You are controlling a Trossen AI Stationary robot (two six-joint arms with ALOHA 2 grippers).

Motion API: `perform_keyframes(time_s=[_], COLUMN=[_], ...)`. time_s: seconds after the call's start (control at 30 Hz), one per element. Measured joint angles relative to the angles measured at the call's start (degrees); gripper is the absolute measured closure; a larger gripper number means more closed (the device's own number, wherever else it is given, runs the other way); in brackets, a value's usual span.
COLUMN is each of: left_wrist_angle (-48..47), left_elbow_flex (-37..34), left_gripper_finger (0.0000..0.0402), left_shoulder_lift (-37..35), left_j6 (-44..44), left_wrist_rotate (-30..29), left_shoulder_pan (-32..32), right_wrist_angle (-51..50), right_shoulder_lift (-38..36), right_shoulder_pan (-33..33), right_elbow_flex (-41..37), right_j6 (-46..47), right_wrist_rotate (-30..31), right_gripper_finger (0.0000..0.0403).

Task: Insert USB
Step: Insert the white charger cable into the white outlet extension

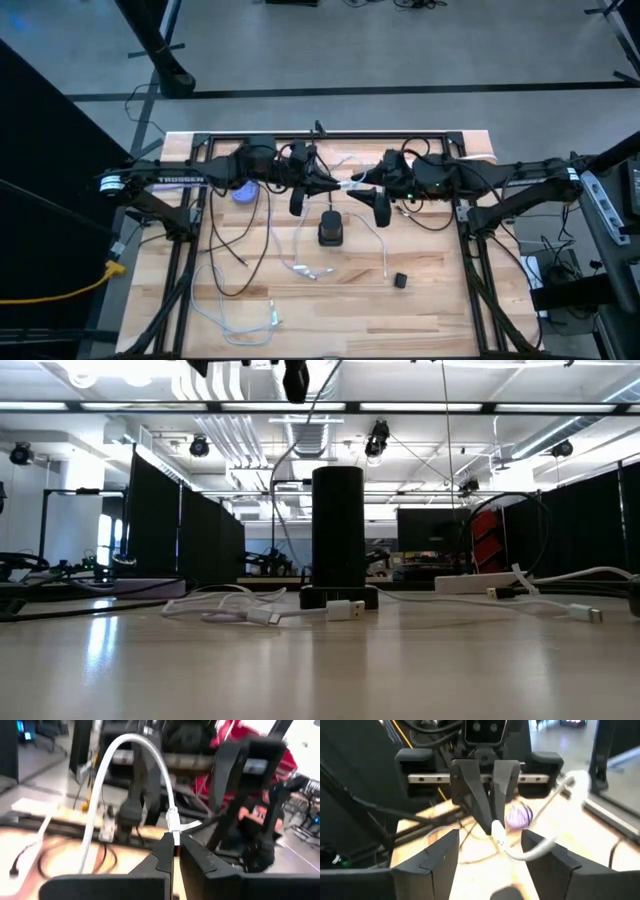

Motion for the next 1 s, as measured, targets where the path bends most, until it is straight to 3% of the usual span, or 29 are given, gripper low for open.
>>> perform_keyframes(time_s=[0.2, 0.43, 0.87, 1.0], left_wrist_angle=[-1.92, 5.07, 4.32, 4.34], left_elbow_flex=[0.00, 0.00, 0.00, 0.00], left_gripper_finger=[0.0399, 0.0399, 0.0399, 0.0399], left_shoulder_lift=[-0.08, -0.18, -0.03, 0.00], left_j6=[-0.01, -0.20, -1.95, -1.95], left_wrist_rotate=[1.10, 1.08, 1.10, 1.09], left_shoulder_pan=[0.68, 0.68, 0.51, 0.51], right_wrist_angle=[-4.12, -3.78, -1.59, -1.57], right_shoulder_lift=[0.00, 0.31, 1.67, 4.26], right_shoulder_pan=[0.03, -0.32, -1.39, -2.11], right_elbow_flex=[2.16, 2.20, 2.50, 3.54], right_j6=[5.12, 5.14, 5.11, 5.03], right_wrist_rotate=[-0.14, 0.03, -0.11, -3.20], right_gripper_finger=[0.0208, 0.0212, 0.0214, 0.0214])
